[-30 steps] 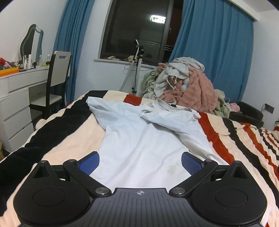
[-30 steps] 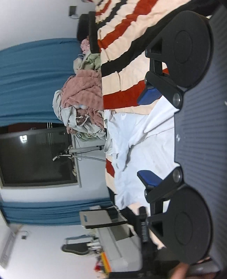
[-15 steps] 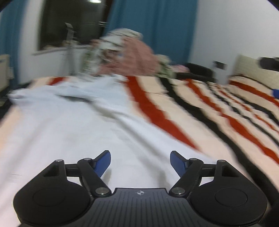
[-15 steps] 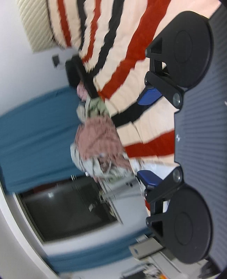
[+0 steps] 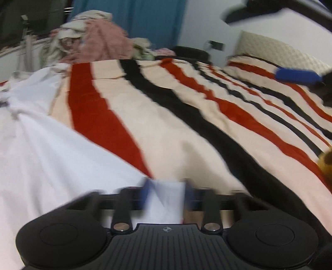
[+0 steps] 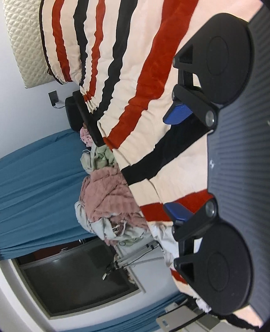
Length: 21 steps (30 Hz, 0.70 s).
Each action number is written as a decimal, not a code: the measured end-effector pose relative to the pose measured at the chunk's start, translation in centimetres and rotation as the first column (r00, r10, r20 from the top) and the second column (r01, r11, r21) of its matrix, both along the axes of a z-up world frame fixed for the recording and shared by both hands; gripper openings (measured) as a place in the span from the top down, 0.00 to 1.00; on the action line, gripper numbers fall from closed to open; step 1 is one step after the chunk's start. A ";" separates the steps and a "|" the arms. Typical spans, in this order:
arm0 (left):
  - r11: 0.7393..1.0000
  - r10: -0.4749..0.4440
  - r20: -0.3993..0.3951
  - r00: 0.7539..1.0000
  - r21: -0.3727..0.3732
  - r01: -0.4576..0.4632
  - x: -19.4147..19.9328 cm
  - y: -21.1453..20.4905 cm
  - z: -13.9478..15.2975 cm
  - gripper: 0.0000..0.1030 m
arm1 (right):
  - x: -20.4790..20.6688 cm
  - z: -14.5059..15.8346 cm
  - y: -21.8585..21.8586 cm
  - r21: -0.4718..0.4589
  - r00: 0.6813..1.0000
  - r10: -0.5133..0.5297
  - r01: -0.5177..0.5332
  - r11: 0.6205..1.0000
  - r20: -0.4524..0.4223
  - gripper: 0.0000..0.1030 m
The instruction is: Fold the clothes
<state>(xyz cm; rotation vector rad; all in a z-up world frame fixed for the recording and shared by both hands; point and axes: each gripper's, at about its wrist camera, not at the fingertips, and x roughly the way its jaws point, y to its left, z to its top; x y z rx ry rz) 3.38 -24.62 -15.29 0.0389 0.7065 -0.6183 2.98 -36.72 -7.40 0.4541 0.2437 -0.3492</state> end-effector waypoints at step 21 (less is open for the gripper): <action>0.877 0.403 -0.175 0.898 -0.207 -0.434 -9.7 25.6 9.1 0.90 | -0.1 2.0 9.5 -0.145 0.968 0.252 -0.250 0.957 -0.004 0.19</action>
